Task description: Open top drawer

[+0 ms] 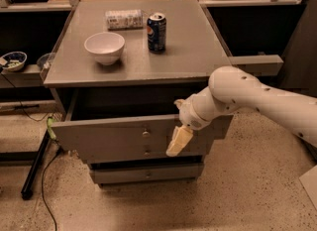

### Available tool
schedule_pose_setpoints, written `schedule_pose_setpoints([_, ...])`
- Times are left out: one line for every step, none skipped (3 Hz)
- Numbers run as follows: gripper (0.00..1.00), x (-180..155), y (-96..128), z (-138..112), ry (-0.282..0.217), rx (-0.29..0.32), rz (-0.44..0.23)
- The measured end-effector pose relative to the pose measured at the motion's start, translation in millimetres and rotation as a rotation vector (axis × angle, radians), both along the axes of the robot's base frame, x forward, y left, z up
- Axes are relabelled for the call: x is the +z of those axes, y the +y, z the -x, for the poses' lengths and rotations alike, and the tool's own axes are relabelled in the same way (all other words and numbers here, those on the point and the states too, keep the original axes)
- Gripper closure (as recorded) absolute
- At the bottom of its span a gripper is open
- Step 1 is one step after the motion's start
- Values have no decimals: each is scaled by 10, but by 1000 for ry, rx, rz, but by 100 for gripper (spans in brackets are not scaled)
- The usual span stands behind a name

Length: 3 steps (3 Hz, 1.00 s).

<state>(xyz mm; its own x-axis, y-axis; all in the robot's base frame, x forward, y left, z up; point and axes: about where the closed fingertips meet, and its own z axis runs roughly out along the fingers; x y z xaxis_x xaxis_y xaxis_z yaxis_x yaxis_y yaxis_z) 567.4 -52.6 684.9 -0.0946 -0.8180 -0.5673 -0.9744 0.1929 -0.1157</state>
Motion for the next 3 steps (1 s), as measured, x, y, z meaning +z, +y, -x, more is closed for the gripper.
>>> schedule_pose_setpoints([0,-77,14,59,-3,-18,56])
schedule_pose_setpoints([0,-98,25,96,7,-13,46])
schedule_pose_setpoints([0,-119,61,181,26,8,8])
